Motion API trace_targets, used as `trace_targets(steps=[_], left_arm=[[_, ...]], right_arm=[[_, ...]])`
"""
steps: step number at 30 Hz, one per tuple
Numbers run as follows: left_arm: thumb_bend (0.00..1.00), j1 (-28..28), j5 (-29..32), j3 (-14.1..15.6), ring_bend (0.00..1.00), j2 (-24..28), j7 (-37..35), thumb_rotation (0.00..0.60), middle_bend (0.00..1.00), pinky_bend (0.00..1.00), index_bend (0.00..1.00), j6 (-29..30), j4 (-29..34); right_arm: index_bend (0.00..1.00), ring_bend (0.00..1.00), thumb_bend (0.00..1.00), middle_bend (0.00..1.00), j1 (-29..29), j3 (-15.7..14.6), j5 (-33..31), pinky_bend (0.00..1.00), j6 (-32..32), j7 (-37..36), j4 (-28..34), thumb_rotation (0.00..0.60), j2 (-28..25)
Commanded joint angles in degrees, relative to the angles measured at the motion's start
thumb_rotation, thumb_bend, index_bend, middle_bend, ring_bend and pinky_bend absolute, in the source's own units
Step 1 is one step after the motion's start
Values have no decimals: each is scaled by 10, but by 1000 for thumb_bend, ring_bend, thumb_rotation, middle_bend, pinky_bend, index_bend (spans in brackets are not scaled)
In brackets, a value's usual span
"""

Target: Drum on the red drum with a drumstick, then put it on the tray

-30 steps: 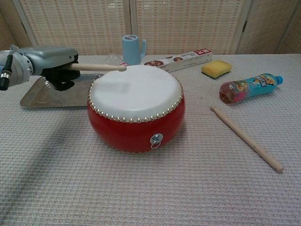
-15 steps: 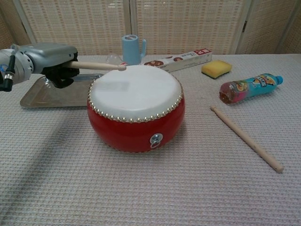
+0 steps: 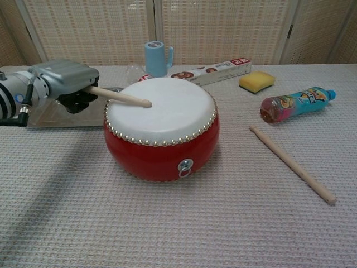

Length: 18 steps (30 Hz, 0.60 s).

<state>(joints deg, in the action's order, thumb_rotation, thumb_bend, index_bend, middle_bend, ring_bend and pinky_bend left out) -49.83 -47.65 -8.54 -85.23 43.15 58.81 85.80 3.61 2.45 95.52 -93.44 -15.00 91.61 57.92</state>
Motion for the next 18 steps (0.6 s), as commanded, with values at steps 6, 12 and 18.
trace_targets(steps=[6, 12, 18], left_arm=[[814, 6, 43, -60, 1000, 59, -113, 600, 1000, 1000, 1000, -32, 81], [814, -14, 24, -2, 1000, 17, -23, 600, 1000, 1000, 1000, -13, 26], [814, -22, 24, 24, 1000, -8, 47, 600, 1000, 1000, 1000, 17, 0]], right_arm=[[0, 0, 233, 55, 0, 0, -1, 0, 1, -1, -2, 600, 2], [0, 0, 234, 55, 1, 1, -4, 0, 5, -2, -5, 600, 3], [0, 0, 234, 55, 1, 1, -5, 0, 5, -4, -6, 600, 3]])
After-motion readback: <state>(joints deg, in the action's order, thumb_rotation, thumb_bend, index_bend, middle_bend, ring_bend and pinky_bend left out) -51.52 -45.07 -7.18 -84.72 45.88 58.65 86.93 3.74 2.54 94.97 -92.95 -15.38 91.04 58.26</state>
